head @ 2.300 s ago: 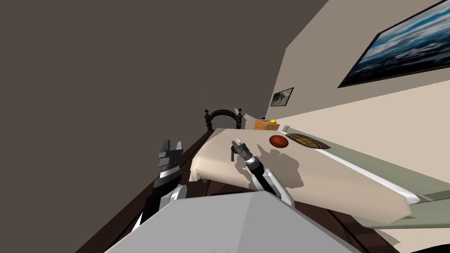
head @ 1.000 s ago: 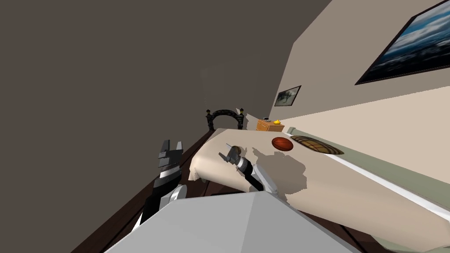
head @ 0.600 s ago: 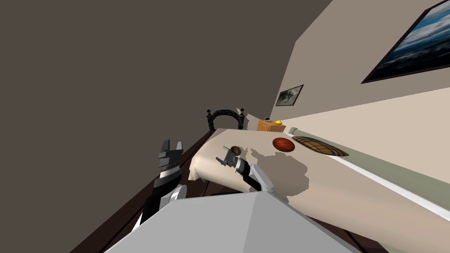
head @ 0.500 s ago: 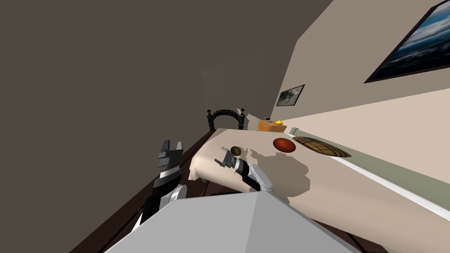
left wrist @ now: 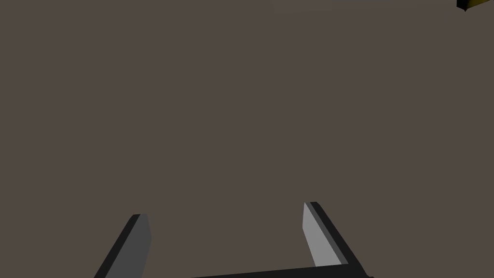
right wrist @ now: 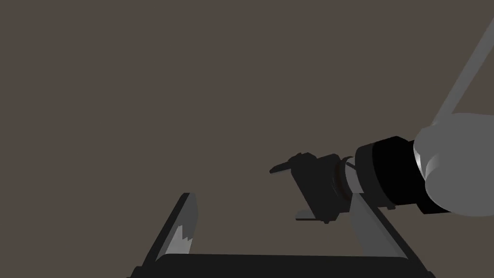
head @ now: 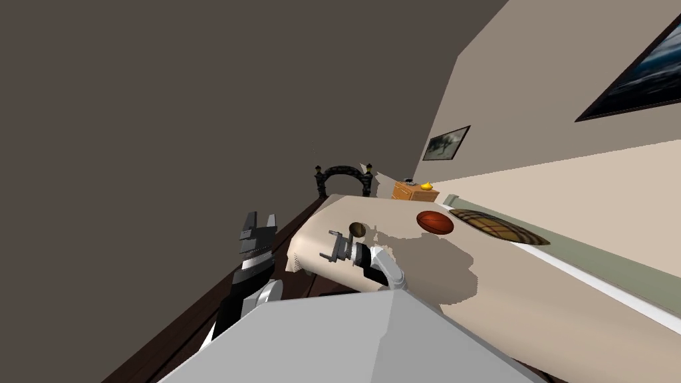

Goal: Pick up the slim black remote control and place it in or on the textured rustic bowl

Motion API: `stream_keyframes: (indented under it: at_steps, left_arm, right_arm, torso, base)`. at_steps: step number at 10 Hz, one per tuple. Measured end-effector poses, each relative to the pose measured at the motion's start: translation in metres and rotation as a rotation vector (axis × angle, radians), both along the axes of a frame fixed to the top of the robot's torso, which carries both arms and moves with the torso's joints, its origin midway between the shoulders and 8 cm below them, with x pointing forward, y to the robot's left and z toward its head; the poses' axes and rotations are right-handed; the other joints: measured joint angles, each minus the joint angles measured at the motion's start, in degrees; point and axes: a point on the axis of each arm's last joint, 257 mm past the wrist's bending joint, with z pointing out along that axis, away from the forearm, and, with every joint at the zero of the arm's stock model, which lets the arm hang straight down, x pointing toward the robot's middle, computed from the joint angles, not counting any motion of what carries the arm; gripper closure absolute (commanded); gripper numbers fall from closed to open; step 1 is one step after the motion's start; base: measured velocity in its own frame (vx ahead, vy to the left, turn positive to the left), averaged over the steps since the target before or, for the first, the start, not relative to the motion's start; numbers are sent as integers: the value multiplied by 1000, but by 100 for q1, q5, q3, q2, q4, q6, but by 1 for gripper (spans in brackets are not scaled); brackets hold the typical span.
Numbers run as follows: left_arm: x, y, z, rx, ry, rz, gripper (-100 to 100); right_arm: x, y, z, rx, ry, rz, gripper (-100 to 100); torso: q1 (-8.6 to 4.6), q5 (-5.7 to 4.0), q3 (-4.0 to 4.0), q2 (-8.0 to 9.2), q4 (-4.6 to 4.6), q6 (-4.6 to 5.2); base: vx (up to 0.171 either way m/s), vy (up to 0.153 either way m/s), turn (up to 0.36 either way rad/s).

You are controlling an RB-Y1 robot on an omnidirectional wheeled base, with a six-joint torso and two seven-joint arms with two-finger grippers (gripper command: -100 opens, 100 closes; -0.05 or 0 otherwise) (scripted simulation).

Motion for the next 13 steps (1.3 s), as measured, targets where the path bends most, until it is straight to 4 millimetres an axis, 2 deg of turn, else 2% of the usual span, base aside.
stream_keyframes:
  at_steps: [4, 6, 10, 13]
  left_arm:
    - [0, 0, 0, 0, 0, 0, 0]
    - [0, 0, 0, 0, 0, 0, 0]
    - [0, 0, 0, 0, 0, 0, 0]
    - [0, 0, 0, 0, 0, 0, 0]
  right_arm:
    - [-13, 17, -36, -144, -38, 83, -100]
    - [-25, 24, -66, -229, -62, 149, -100]
    - [-33, 25, -102, -369, -96, 218, -100]
    - [-45, 20, -145, -510, -130, 311, -100]
  torso:
    - [0, 0, -2, -3, -1, 2]
    - [0, -1, -2, -4, -1, 3]
    - [6, 1, 0, 1, 0, 4]
    - [0, 0, -4, -7, -2, 2]
  base:
    - [21, -26, 71]
    - [16, -21, 14]
    - [19, -17, 70]
    - [30, -26, 71]
